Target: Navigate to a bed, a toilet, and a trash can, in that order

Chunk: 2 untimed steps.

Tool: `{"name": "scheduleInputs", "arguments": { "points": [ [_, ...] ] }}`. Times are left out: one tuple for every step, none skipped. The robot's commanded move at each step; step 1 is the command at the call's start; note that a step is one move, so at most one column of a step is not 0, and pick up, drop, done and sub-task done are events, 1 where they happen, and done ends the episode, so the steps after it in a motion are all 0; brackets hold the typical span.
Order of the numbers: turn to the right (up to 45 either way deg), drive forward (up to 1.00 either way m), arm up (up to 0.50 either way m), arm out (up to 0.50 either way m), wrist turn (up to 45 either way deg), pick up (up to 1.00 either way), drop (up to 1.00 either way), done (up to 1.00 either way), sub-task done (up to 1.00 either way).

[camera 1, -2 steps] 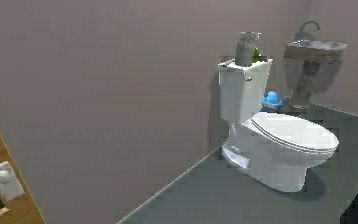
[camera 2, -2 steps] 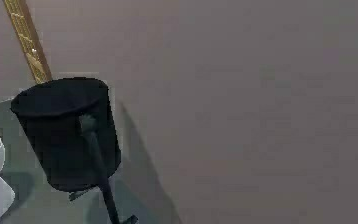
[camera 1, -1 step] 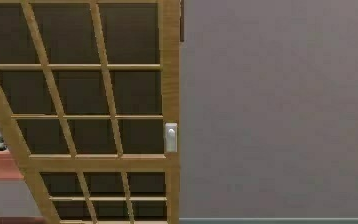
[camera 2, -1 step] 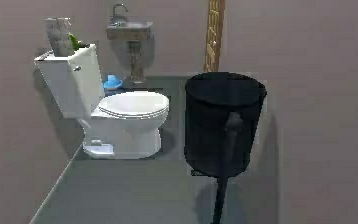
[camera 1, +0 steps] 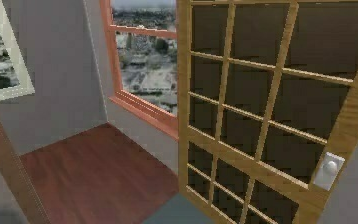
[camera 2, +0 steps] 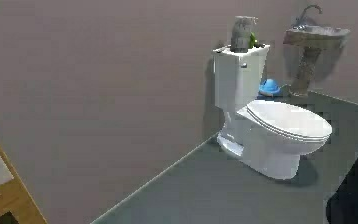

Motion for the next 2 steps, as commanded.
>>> {"name": "scheduleInputs", "arguments": {
  "points": [
    [-18.0,0.0,0.0,0.0,0.0,0.0,0.0,0.0,0.0],
    [0.0,0.75,0.0,0.0,0.0,0.0,0.0,0.0,0.0]
  ]
}}
